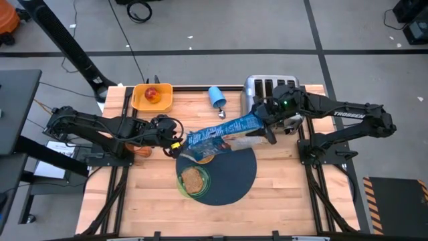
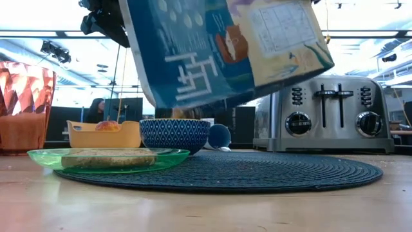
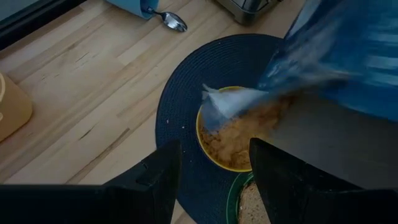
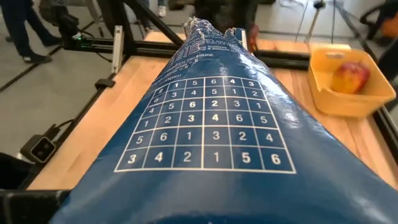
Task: Arrange a breakfast setting
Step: Pour the cereal in the yellow bowl on the dark blue table mat
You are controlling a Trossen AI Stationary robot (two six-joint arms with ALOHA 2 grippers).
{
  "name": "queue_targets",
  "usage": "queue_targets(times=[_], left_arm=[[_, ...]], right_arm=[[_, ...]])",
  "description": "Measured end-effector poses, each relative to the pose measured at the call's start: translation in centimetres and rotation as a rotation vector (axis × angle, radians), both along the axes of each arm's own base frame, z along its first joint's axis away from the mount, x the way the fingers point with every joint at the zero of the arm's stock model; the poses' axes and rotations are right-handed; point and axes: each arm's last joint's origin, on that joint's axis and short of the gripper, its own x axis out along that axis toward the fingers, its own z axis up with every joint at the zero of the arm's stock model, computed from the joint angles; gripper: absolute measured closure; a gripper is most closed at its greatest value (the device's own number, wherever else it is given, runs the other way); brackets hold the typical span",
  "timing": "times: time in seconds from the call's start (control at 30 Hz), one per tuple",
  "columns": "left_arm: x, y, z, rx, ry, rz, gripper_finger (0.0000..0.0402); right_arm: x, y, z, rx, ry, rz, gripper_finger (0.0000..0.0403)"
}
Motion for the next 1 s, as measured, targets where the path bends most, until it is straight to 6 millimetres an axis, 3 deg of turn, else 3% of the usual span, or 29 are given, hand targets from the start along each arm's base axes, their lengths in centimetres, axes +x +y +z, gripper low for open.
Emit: queue_targets(times=[0.47,0.67,1.0], left_arm=[[0.0,0.0,0.0,0.0,0.0,0.0,0.0205],[0.0,0.1,0.0,0.0,-0.001,0.005,0.0205],[0.0,0.3,0.2,0.007,-0.008,0.001,0.0205]], right_arm=[[0.0,0.0,-0.2,-0.004,0.017,-0.001,0.013],[-0.5,0.0,1.2,-0.033,0.033,-0.017,0.013],[-1.1,0.1,1.3,-0.025,0.051,0.006,0.013]])
